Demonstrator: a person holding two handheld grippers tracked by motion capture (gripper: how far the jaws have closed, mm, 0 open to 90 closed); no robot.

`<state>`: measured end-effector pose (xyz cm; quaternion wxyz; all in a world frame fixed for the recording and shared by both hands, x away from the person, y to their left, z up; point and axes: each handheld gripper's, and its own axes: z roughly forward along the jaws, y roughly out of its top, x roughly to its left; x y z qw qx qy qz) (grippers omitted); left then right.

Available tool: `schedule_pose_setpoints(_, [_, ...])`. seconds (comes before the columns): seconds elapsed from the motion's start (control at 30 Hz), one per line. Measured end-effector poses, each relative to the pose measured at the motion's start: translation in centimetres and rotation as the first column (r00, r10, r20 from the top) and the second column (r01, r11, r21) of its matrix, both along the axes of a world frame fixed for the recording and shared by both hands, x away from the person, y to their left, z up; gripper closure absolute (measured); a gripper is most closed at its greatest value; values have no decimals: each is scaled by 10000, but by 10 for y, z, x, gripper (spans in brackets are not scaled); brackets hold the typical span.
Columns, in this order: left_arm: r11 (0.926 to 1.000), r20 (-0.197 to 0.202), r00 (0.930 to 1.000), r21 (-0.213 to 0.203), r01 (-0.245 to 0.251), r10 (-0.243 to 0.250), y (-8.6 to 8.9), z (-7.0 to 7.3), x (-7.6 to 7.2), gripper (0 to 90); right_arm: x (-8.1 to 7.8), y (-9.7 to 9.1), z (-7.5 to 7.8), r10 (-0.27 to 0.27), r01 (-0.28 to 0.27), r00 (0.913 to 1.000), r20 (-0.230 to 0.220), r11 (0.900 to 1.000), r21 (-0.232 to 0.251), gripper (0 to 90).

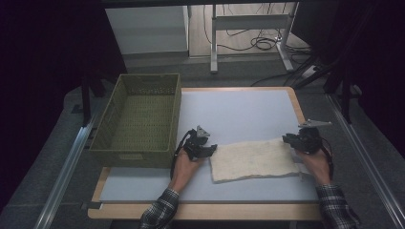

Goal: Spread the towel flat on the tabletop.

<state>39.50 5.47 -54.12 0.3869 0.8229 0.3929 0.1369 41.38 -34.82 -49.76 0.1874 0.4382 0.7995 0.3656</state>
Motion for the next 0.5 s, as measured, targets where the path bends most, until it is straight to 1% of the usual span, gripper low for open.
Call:
schedule_pose_setpoints(0.07, [9999,23,10000,48,88,-89,-1,0,-1,449,-6,-1,1,185,-185,9998,-79,9998,-19,670])
schedule_pose_setpoints(0.13, [9999,89,9999,75,116,-117,-1,-1,-1,446,-12,-1,3,297,-298,9995,-79,9995,-65,646])
schedule_pose_setpoints(0.17, [10000,60,10000,22,78,-78,-1,-1,-1,446,-14,-2,3,320,-320,9994,-95,9995,-45,634])
schedule_pose_setpoints(0.27, [9999,145,9999,70,84,-85,-1,-1,-1,446,-23,-2,5,431,-431,9990,-152,9991,54,583])
schedule_pose_setpoints(0.4, [10000,134,9999,36,76,-76,-1,-1,-1,446,-36,2,9,606,-603,9979,-223,9981,143,521])
schedule_pose_setpoints(0.5, [10000,130,9999,29,76,-77,-1,-1,-1,444,-43,7,12,713,-710,9973,-176,9973,172,485])
